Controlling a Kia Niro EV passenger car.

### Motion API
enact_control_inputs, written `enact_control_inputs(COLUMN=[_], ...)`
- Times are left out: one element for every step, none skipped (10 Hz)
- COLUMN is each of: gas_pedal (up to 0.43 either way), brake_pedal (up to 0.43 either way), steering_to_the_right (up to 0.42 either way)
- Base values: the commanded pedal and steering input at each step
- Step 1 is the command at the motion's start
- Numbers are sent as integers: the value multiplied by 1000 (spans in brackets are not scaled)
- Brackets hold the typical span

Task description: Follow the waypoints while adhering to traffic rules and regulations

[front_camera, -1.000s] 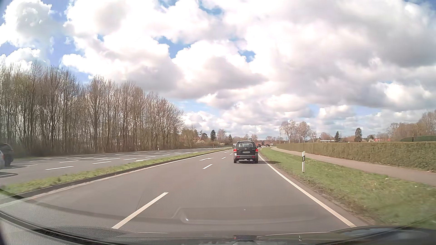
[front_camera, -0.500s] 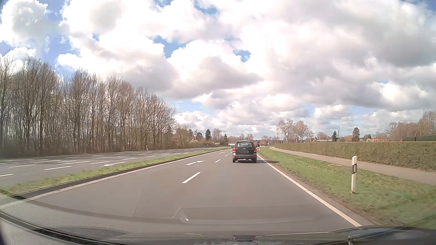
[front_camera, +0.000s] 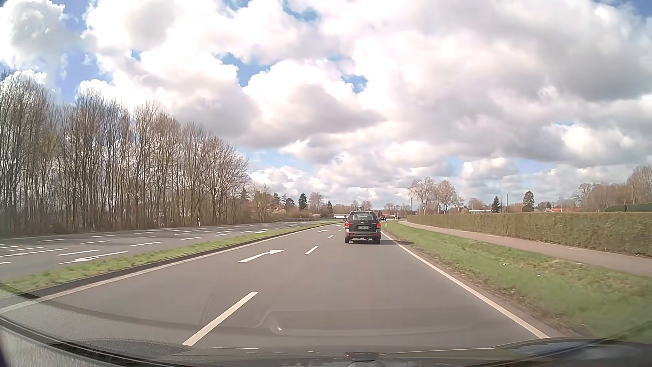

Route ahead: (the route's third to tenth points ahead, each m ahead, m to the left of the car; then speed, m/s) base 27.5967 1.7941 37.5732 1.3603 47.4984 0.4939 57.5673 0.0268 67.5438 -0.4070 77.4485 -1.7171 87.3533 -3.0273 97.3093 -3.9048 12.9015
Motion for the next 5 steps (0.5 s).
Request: enact_control_inputs(gas_pedal=[268,260,260,248,248], brake_pedal=[0,0,0,0,0], steering_to_the_right=[16,16,16,16,16])
